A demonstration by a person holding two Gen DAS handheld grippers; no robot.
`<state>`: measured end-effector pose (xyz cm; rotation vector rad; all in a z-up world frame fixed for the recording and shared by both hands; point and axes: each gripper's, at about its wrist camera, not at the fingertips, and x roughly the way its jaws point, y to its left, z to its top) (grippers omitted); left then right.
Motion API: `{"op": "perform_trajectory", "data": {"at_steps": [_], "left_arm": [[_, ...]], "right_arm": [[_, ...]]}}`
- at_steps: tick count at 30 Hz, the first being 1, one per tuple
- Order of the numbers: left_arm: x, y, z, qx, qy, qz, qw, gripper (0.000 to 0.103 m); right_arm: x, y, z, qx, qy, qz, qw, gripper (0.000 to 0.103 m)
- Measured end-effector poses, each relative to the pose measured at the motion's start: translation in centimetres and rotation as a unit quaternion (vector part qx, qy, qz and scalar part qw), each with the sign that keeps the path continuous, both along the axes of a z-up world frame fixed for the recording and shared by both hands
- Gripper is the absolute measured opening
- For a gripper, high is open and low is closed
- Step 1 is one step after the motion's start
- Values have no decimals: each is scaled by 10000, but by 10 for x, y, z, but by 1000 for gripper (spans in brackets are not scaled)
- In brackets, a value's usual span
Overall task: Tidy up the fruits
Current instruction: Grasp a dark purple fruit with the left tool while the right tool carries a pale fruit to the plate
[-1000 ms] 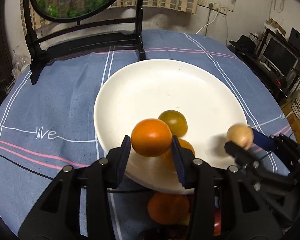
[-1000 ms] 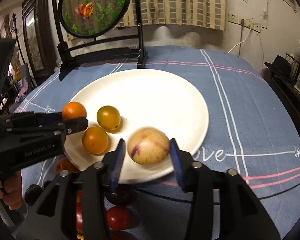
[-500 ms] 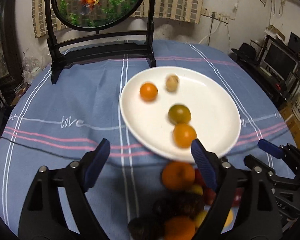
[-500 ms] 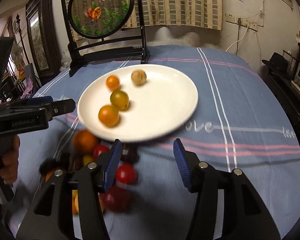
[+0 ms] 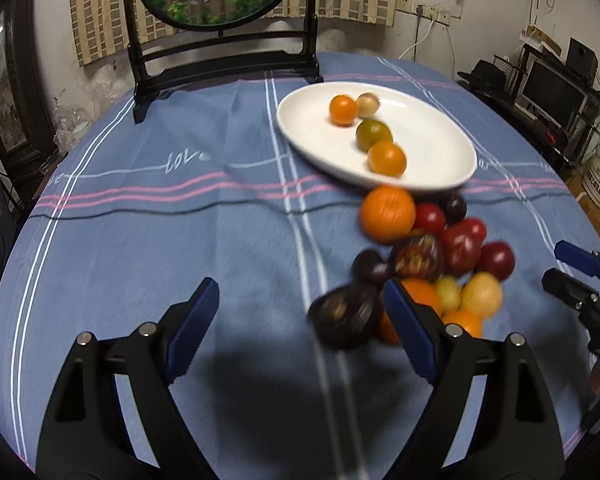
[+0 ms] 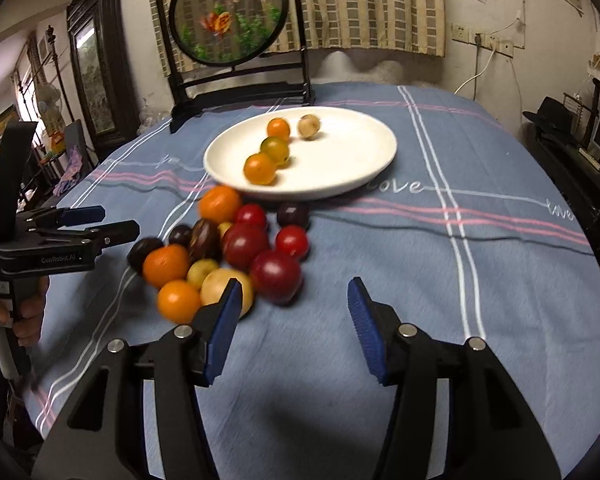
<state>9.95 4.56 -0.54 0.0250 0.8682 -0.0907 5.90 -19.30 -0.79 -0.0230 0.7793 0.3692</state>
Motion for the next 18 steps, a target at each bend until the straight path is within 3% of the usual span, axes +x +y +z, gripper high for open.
{"op": "perform_trajectory", "data": {"at_steps": [14,18], "left_arm": [[-16,-12,-25,264,262,-516,9980,83],[-5,-17,-34,346,337,-695,9964,66]], "right_arm": [[-8,11,-8,12,148,156,9998,55],[-9,12,-9,31,178,199,9996,55]]}}
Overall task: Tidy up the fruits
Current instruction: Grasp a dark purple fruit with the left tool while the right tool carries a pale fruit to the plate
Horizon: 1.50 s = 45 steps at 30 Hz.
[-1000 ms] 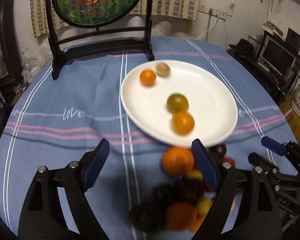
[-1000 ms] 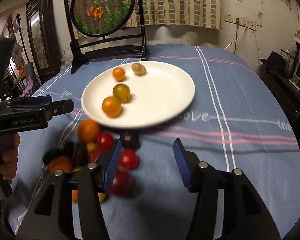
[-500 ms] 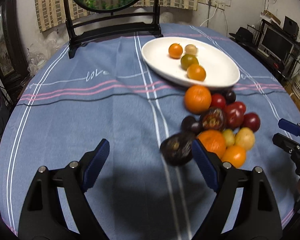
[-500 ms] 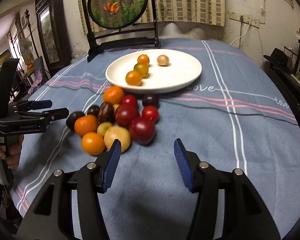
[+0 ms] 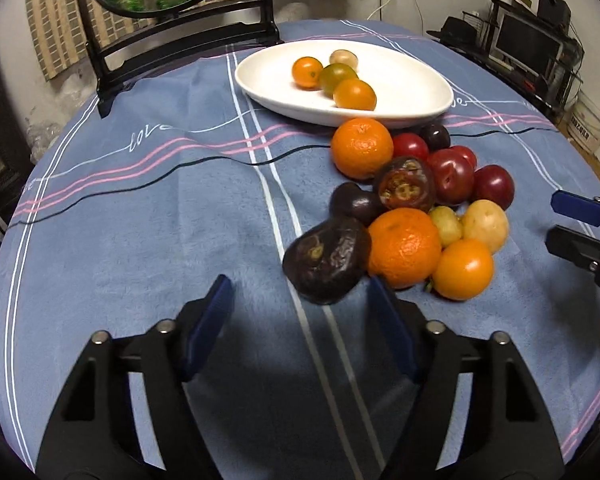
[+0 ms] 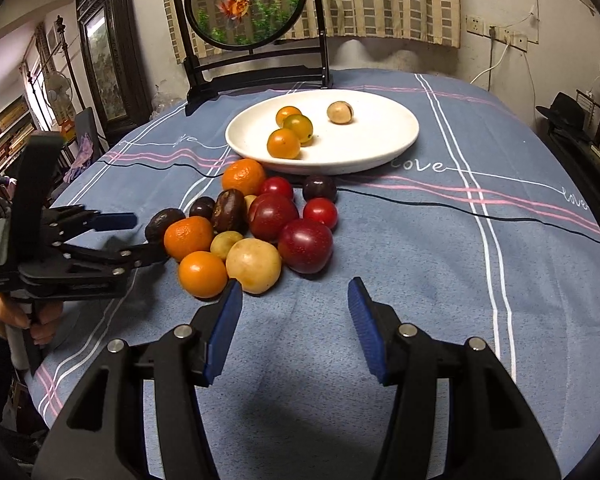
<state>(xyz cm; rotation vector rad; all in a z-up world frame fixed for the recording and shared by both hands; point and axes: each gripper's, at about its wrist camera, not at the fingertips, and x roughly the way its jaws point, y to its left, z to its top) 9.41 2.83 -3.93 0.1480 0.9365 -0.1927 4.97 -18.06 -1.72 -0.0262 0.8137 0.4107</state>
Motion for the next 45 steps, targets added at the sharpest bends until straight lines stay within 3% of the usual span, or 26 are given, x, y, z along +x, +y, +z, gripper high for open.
{"op": "perform_trajectory", "data": {"at_steps": [1,5,7,8,15,21,23,26,37,45], "left_arm": [[4,0,-1,-9,43,-33,10000,58],[17,0,-5,-119,74,-84,9999,55],[20,-2,-5,-158,44,-163,9997,32],[19,-3,-5,-82,-8,-118,9999,30],[13,9,0,-327,45,51,9994,29],[8,14,1,-442,69,96,9990,29],[7,15,2,-484,80,100,9987,29],[5,14,2,-487,96,94,9987,29],[-3,9,32,-528,-214,-24,9984,29],[23,-13,65,-593,-494,-182,9969,29]], "right_arm": [[0,0,0,-1,9,9,10000,55],[0,5,-4,-52,102,76,9999,55],[1,8,-6,-78,157,125,9998,55],[2,11,-7,-112,195,171,9996,55],[12,35,-22,-555,521,441,9961,55],[32,50,-25,-774,539,405,9947,54],[38,54,-26,-675,558,483,9950,44],[41,55,-27,-573,597,495,9953,39],[20,18,18,-160,2,260,9995,39],[46,2,54,-138,-623,18,9980,39]]}}
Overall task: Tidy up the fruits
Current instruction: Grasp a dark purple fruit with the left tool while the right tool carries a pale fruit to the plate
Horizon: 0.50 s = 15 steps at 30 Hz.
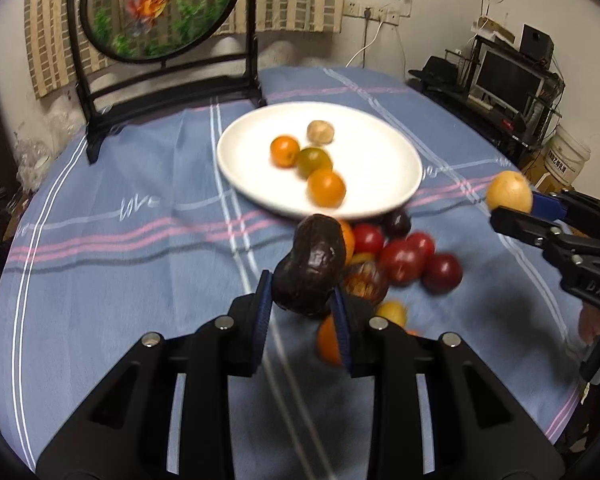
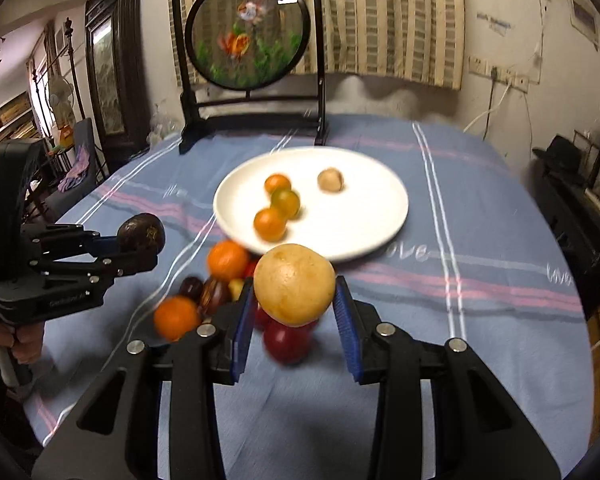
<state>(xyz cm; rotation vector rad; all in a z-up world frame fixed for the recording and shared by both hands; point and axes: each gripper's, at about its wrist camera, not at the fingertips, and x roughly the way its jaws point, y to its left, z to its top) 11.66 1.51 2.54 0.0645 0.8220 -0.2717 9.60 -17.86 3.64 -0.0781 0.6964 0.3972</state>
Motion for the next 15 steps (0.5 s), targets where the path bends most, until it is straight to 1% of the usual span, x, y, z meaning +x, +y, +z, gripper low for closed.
{"op": "perform_trajectory", "data": {"at_steps": [3,5,9,15], "left_arm": [[20,-8,4,5,-41,18,10000,29],[39,-11,1,-52,68,85,9999,29],[73,-19,-8,3,217,171,9996,29],[105,-21,-23,11,406,307,9987,29]], "right_arm": [[21,4,-2,1,-50,18,10000,39],[38,8,-5,-38,-41,7,10000,39],[65,14,-15,-144,87,-31,9999,39],[98,20,-33,-319,335,-80,9989,38]]}}
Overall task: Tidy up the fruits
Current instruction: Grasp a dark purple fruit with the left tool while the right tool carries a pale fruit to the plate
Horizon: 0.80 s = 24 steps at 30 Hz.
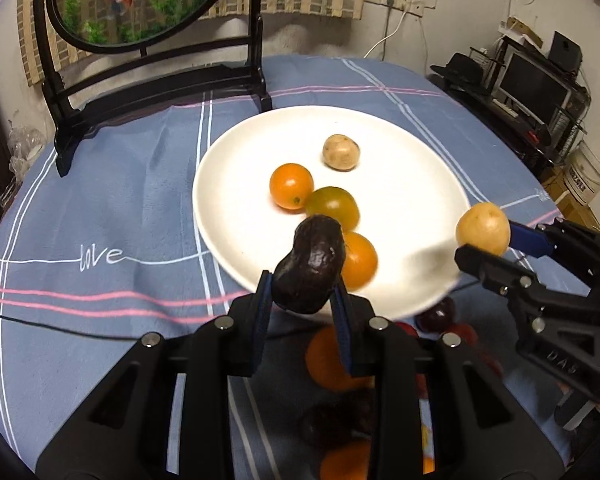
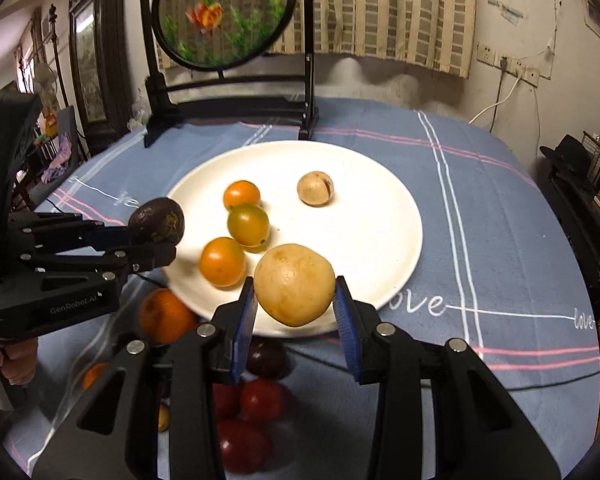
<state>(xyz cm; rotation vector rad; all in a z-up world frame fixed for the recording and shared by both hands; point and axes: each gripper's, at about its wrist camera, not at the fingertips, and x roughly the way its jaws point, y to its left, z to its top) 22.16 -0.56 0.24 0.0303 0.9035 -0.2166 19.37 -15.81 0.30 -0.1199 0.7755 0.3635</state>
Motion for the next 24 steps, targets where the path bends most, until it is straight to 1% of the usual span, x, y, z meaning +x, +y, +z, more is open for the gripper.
{"op": "perform_trajectory", "data": {"at_steps": [5,6,7,8,9,11,17,21,24], "left_arm": [[18,1,-9,-30,138,108,9998,31],[20,2,-8,-66,99,157,9998,39],[19,3,-7,-65,64,189,9998,48],[18,3,-5,-45,-26,229,9997,58],[15,3,-1,-21,-134,253,9996,65],[10,3,3,-41,-200,207,9996,66],[-17,7,9,-80,-215,159,9996,66],[-43,7,11,-123,-227,112,9996,68],[-65,5,11,-70,-255,69,9996,69]], "right_arm": [[22,-1,-14,11,297,-214,9993,39],[25,-2,-17,36,370,-253,9990,39],[27,-4,-19,57,405,-292,9987,42],[26,-5,-19,49,405,-319,9987,42],[24,-6,-18,48,403,-315,9987,42],[19,-10,-16,118,387,-327,9986,42],[-10,-23,-6,257,314,-336,9986,42],[-37,-30,-4,284,270,-342,9986,43],[-56,-32,-6,301,295,-344,9985,43]]}}
